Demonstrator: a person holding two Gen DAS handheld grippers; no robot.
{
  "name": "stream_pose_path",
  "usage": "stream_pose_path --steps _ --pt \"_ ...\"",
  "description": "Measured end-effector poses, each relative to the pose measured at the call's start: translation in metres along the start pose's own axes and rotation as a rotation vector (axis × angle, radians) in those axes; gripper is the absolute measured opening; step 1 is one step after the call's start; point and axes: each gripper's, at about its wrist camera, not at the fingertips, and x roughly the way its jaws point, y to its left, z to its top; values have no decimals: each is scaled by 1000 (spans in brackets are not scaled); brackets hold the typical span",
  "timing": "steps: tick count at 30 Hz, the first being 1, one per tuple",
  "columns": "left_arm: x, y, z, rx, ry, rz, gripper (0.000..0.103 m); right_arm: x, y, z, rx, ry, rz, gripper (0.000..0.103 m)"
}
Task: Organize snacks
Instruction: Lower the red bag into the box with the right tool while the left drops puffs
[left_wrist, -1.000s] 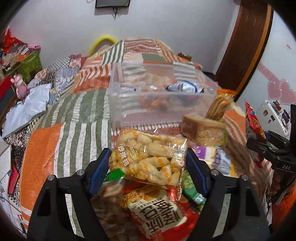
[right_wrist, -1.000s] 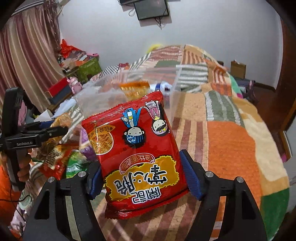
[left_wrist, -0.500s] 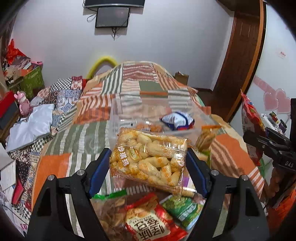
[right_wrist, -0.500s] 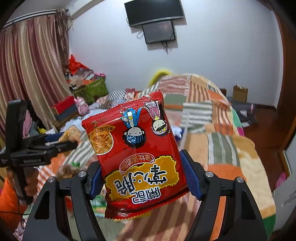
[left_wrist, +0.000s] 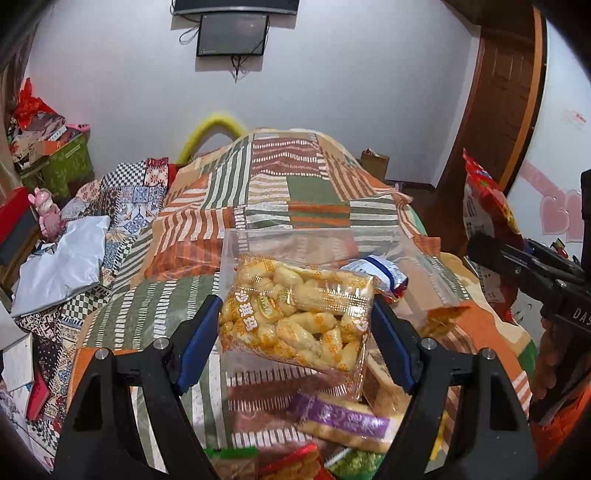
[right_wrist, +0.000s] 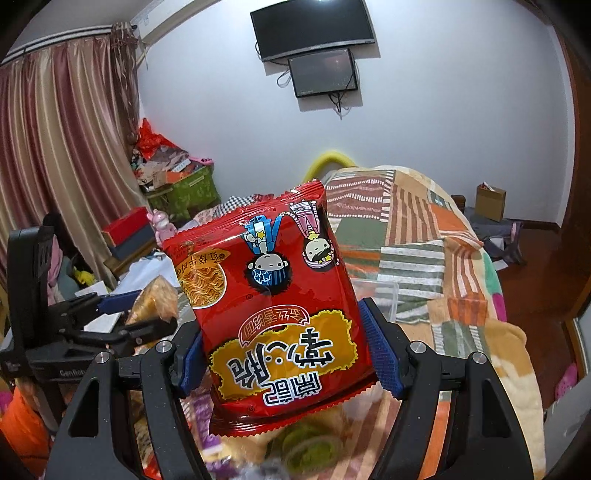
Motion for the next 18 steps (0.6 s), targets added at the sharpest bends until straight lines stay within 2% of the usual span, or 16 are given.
stream_pose_path --steps 7,13,18 --pt "37 5 9 -11 56 12 79 39 -2 11 -16 85 -7 71" --pt "65 5 14 14 113 31 79 76 -8 10 -65 218 -41 71" --pt "83 0 13 54 152 49 79 92 -12 5 -99 318 -19 71"
